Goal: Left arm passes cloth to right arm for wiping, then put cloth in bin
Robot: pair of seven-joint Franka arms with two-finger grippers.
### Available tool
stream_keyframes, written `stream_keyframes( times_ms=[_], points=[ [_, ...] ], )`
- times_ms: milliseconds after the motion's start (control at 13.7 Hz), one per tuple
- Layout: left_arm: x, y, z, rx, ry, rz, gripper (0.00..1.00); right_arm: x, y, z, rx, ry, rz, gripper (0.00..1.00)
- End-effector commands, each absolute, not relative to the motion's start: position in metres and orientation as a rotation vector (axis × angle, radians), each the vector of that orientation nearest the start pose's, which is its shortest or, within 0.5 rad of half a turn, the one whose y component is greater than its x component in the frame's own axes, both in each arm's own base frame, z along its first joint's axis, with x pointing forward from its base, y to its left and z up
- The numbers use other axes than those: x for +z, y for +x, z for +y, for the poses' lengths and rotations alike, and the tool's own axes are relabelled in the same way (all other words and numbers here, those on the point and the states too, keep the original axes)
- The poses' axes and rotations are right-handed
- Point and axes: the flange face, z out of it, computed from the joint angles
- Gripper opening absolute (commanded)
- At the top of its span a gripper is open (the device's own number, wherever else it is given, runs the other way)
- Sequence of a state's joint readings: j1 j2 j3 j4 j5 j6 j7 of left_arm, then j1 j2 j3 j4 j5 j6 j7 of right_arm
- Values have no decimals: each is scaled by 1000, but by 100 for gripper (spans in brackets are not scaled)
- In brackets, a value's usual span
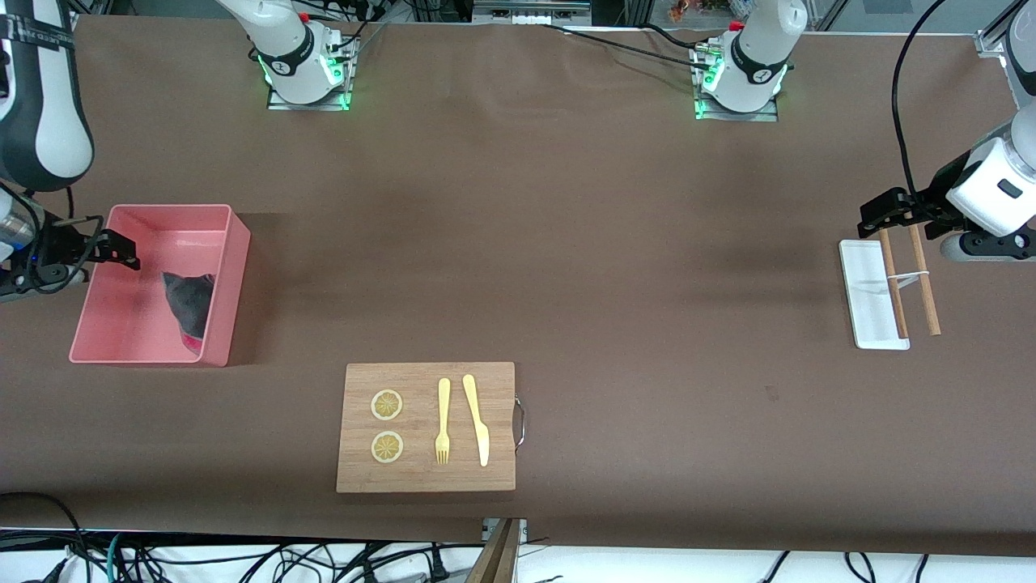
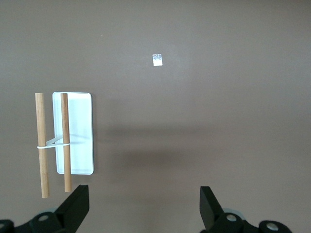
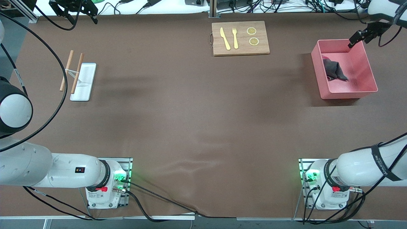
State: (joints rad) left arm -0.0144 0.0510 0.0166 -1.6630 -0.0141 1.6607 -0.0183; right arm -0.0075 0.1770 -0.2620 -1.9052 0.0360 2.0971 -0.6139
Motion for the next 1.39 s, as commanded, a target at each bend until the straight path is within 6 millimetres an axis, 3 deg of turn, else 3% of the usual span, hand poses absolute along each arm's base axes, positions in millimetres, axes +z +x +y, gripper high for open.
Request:
stream_keyframes(
  times_ms=[0, 292, 512, 658, 804, 1096, 1316],
  points=[
    [563, 576, -1, 96, -3130, 1, 100, 460, 589, -120, 57, -3067, -581, 100],
    [564, 576, 0, 94, -3130, -1, 100, 508, 578, -76, 85, -3071, -315, 100],
    [563, 576, 0, 98, -3130, -1, 100, 545, 561, -27, 94, -3083, -121, 100],
    [563, 576, 0, 96, -3130, -1, 100, 561, 551, -9, 90, -3085, -81, 100],
    [564, 576, 0, 94, -3130, -1, 100, 577, 555, 9, 44, -3098, -91, 100],
    [564, 576, 0, 94, -3130, -1, 100, 602, 551, 16, 69, -3084, -114, 100],
    [564, 576, 0, 94, -3130, -1, 100, 608, 545, 34, 131, -3070, -101, 100]
  ],
)
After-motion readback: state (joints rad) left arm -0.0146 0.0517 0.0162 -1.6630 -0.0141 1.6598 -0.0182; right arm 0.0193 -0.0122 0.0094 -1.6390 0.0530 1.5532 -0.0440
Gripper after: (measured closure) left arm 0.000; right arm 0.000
